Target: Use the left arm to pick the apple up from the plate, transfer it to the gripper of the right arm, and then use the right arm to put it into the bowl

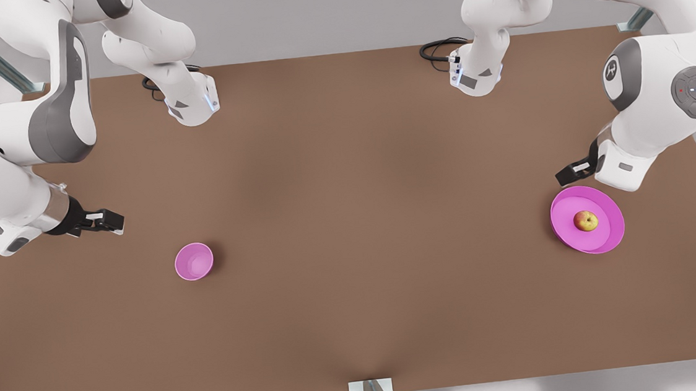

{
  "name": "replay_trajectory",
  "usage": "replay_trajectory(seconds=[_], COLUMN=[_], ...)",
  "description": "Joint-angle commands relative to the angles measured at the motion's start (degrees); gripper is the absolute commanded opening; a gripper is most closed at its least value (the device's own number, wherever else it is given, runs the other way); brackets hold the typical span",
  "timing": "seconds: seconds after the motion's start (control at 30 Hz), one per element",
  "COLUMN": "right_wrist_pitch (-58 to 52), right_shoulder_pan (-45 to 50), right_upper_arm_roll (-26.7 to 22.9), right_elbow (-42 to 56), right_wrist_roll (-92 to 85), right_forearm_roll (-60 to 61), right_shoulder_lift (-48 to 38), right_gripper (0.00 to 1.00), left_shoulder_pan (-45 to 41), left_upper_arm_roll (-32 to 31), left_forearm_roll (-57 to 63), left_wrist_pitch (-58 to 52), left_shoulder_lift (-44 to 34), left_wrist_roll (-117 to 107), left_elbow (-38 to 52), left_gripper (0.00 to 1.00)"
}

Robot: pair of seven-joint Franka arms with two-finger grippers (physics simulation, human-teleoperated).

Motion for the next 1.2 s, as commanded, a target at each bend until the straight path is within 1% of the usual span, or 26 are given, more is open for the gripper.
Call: replay_trajectory(seconds=[0.0, 0.03, 0.13, 0.23, 0.27, 0.3, 0.37, 0.4, 0.47, 0.53, 0.7, 0.8, 0.9, 1.17], right_wrist_pitch=[0.01, 0.01, 0.01, 0.01, 0.01, 0.01, 0.01, 0.01, 0.01, 0.01, 0.01, 0.01, 0.01, 0.01], right_shoulder_pan=[0.00, 0.00, 0.00, 0.00, 0.00, 0.00, -0.09, -0.09, -0.18, -0.18, -0.62, -0.70, -1.41, -1.50], right_upper_arm_roll=[0.00, 0.00, 0.00, 0.00, 0.00, 0.00, 0.00, -0.09, -0.09, -0.18, -0.18, -0.18, -0.09, -0.09], right_elbow=[0.02, 0.02, 0.02, 0.11, 0.02, 0.02, 0.03, 0.02, 0.02, 0.02, 0.02, 0.02, -0.06, -0.06], right_wrist_roll=[-0.06, -0.06, -0.15, -0.06, -0.15, -0.15, -0.94, -1.12, -1.12, -1.21, -1.29, -1.29, -1.56, -2.52], right_forearm_roll=[0.03, 0.03, 0.03, 0.38, 0.74, 0.74, 0.74, 0.74, 0.74, 0.74, 0.74, 0.82, 0.82, 0.82], right_shoulder_lift=[-0.05, -0.05, -0.05, -0.05, -0.14, -0.14, -0.14, -0.05, -0.05, -0.05, -0.05, -0.05, 0.13, 0.39], right_gripper=[1.00, 1.00, 1.00, 1.00, 1.00, 1.00, 1.00, 1.00, 1.00, 1.00, 1.00, 1.00, 1.00, 1.00], left_shoulder_pan=[0.07, 0.34, 6.31, 9.74, 11.15, 12.46, 14.13, 14.49, 16.07, 17.65, 21.52, 22.40, 22.49, 22.40], left_upper_arm_roll=[0.00, 0.00, 0.17, 0.26, 0.26, 0.26, 0.26, 0.35, 0.35, 0.44, 0.44, 0.35, 0.35, 0.35], left_forearm_roll=[0.08, 0.00, -0.27, -0.53, -2.02, -2.99, -4.92, -5.01, -5.01, -5.01, -5.10, -5.10, -5.10, -5.10], left_wrist_pitch=[0.60, 2.18, 9.82, 17.91, 19.05, 23.18, 26.87, 30.91, 32.94, 38.65, 45.33, 51.93, 54.12, 54.21], left_shoulder_lift=[0.03, 0.64, 5.48, 7.41, 8.99, 10.14, 10.40, 10.31, 10.93, 11.10, 14.79, 15.06, 15.94, 18.49], left_wrist_roll=[13.31, 14.71, 21.56, 27.72, 28.25, 30.35, 34.40, 35.27, 37.03, 40.19, 50.21, 53.65, 53.74, 53.74], left_elbow=[0.03, 0.03, -0.85, -5.95, -6.30, -7.62, -10.78, -13.94, -15.44, -19.04, -20.01, -24.93, -27.13, -27.22], left_gripper=[1.00, 1.00, 1.00, 1.00, 1.00, 1.00, 1.00, 1.00, 1.00, 1.00, 1.00, 1.00, 1.00, 1.00])
